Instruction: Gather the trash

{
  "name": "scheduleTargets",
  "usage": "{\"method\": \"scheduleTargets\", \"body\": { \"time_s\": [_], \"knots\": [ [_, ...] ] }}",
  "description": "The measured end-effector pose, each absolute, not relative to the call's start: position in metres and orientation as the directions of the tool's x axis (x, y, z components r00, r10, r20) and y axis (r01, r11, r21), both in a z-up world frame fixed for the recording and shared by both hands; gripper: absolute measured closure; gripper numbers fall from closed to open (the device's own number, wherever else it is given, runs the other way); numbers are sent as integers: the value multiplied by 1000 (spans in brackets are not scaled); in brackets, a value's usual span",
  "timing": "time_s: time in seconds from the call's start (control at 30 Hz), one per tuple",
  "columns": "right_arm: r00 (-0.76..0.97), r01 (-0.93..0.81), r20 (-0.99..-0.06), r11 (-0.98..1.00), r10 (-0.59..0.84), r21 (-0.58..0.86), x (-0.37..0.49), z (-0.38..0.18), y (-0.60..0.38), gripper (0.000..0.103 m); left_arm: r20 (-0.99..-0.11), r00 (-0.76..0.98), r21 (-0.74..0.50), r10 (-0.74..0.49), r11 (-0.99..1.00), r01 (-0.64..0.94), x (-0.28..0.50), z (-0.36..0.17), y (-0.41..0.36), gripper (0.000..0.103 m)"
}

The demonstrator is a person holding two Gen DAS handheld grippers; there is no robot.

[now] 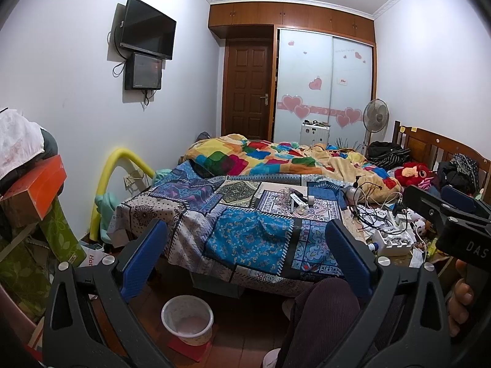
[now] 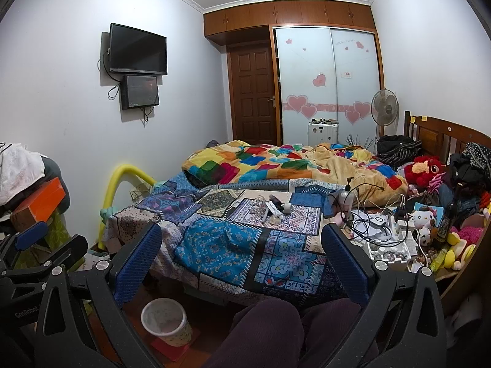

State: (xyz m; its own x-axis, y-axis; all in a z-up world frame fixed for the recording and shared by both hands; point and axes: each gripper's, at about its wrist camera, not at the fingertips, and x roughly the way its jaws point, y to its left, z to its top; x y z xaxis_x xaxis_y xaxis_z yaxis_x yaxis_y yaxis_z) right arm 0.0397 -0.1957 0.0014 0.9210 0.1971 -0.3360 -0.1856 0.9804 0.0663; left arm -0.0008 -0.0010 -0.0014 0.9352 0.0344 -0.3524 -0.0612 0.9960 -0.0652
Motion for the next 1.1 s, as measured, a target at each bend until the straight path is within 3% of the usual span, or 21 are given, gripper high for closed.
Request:
{"method": "scheduleTargets", "body": {
  "time_s": [0.87,1.1],
  "knots": [
    [920,-183,-339,980,199,77,39,1,-194,0,-357,934,-68,29,996,-57,3,4,-5,0],
    [923,-163,-338,982,185,91,59,0,-196,0,-372,927,-60,47,995,-74,37,9,-2,0]
  ]
}}
